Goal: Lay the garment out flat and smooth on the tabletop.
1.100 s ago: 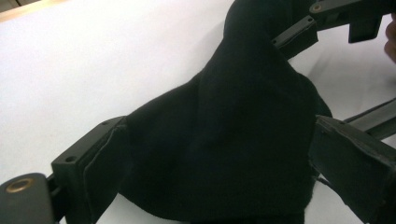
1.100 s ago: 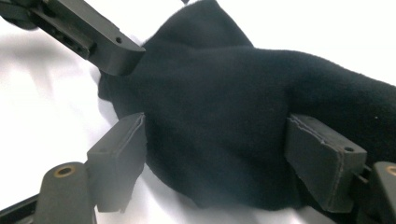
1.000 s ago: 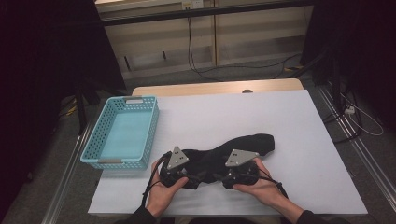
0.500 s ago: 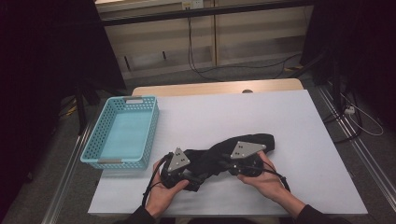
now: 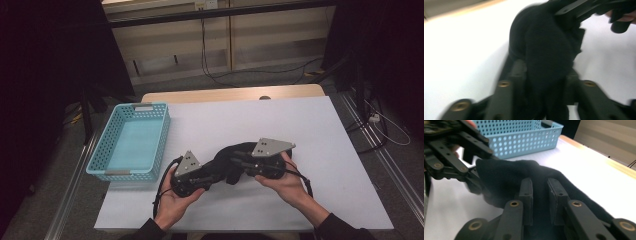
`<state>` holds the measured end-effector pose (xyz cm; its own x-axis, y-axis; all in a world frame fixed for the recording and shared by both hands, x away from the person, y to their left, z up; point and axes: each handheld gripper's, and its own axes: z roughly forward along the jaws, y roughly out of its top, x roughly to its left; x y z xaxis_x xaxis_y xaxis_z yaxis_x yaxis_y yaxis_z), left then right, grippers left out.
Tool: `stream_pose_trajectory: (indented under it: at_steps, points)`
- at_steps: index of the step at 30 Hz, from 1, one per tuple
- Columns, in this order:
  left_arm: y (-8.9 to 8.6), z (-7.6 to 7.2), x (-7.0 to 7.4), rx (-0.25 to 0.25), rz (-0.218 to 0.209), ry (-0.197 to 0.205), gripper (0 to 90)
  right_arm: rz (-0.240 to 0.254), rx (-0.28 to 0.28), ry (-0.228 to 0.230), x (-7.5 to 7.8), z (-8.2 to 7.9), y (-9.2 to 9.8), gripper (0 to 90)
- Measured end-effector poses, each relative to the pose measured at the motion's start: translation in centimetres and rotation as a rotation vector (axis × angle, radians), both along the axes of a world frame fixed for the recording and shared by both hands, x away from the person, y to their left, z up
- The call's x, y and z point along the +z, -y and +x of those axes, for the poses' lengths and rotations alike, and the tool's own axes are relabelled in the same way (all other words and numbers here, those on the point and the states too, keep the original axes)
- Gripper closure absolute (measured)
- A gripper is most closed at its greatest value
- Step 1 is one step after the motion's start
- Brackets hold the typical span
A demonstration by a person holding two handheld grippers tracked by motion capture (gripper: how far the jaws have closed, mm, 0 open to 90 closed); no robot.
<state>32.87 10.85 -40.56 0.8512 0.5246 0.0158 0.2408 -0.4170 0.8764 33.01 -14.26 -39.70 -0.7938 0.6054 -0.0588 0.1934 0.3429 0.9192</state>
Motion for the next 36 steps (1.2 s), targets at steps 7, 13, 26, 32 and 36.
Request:
stream_pose_trajectory:
  at_steps: [7, 13, 26, 32, 36]
  points:
    - [0.3, 0.5, 0.5, -0.008, -0.028, -0.026, 73.3, 0.014, -0.026, 0.002, 0.4, 0.2, 1.1, 67.0]
    - [-0.5, 0.7, 1.4, 0.007, -0.065, -0.022, 74.0, 0.011, -0.038, 0.027, 0.8, -0.3, 2.2, 70.4]
    - [-1.8, 3.2, -0.6, 0.126, -0.071, -0.093, 69.7, -0.104, 0.013, -0.079, -3.9, -0.6, 0.4, 41.9]
    - [-1.4, 3.6, -0.6, 0.151, -0.084, -0.083, 62.9, -0.152, 0.01, -0.073, -5.3, 0.3, -1.9, 38.2]
    - [-1.4, 3.9, -0.7, 0.18, -0.071, -0.074, 51.3, -0.163, 0.006, -0.067, -5.6, 0.5, -1.6, 73.0]
